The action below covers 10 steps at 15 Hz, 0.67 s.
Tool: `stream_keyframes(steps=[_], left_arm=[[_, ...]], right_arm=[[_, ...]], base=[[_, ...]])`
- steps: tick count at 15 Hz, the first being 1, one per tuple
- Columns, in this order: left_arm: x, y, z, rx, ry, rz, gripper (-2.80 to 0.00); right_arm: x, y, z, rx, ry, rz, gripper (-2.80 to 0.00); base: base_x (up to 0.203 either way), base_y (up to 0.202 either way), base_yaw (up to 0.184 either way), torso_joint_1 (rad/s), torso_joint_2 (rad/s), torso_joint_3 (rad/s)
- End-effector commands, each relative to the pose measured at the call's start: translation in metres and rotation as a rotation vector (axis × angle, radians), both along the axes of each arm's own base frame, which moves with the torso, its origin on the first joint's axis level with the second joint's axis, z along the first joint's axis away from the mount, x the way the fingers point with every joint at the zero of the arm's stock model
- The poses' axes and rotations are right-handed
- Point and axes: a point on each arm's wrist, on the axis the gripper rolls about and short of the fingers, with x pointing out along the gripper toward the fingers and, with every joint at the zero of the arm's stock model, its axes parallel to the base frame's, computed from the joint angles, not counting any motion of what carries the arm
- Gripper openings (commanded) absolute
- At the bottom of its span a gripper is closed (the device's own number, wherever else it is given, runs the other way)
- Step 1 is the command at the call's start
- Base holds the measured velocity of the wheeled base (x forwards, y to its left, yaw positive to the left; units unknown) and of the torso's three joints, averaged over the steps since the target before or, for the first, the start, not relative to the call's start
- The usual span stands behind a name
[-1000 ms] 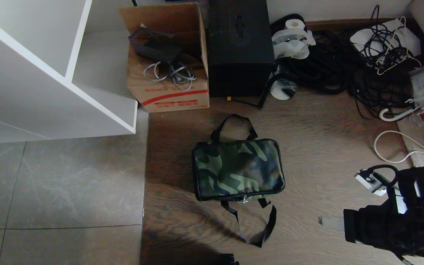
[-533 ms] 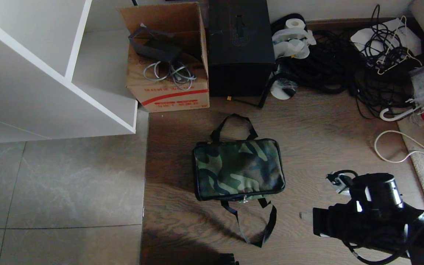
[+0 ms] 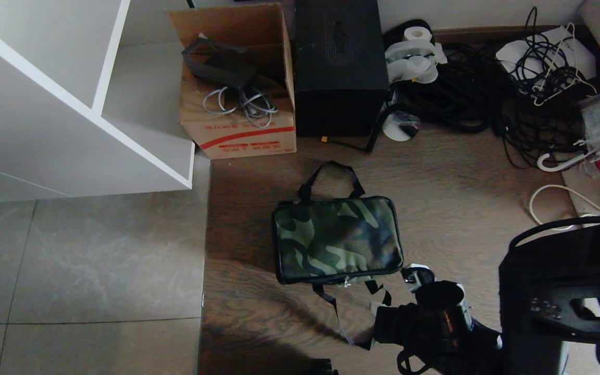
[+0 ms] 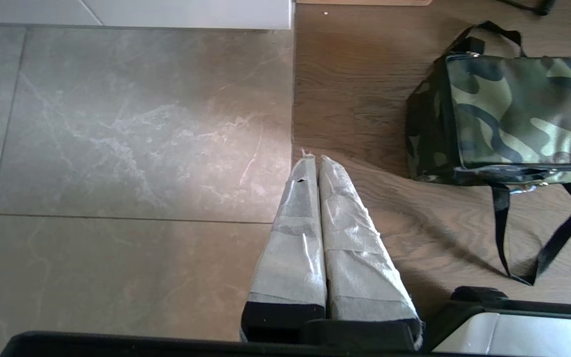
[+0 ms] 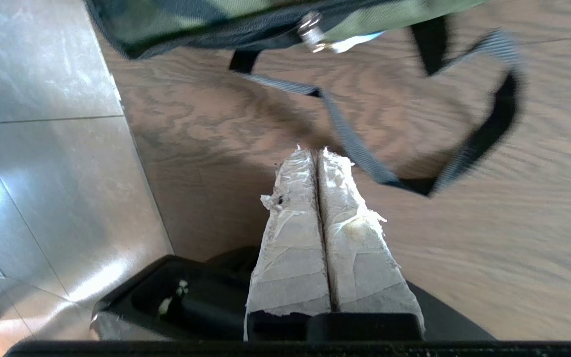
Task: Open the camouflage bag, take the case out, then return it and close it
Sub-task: Open the top of the storage box
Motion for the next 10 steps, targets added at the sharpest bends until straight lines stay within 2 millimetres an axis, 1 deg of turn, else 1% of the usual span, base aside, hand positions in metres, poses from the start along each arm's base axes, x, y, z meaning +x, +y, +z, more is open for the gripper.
stream_keyframes(steps=[1,2,5,7,8,10], left_arm=[[0.001,0.000,-0.003,-0.001,0.009,0.000,-2.80],[0.001,0.000,-0.003,-0.001,0.009,0.000,-2.80],[0.001,0.000,-0.003,-0.001,0.009,0.000,-2.80],[0.001,0.000,-0.003,-0.001,0.009,0.000,-2.80],[0.001,0.000,-0.003,-0.001,0.009,0.000,-2.80],[0.001,0.000,-0.003,-0.001,0.009,0.000,-2.80]], right_arm=[[-0.002,0.010,-0.038,-0.031,0.032,0.021,-2.80],[0.001,0.014,-0.040,-0.023,0.018,0.023,0.00],[0.010,0.022,-0.054,-0.027,0.009,0.006,0.00],[0.019,0.029,-0.054,-0.012,-0.029,-0.019,0.00],[0.020,0.029,-0.058,-0.019,-0.027,-0.029,0.00],[0.028,0.033,-0.053,0.002,-0.063,-0.047,0.00]], base=[[0.000,0.000,0.000,0.000,0.00,0.000],[0.000,0.000,0.000,0.000,0.00,0.000],[0.000,0.000,0.000,0.000,0.00,0.000],[0.000,0.000,0.000,0.000,0.00,0.000],[0.000,0.000,0.000,0.000,0.00,0.000],[0.000,0.000,0.000,0.000,0.00,0.000]])
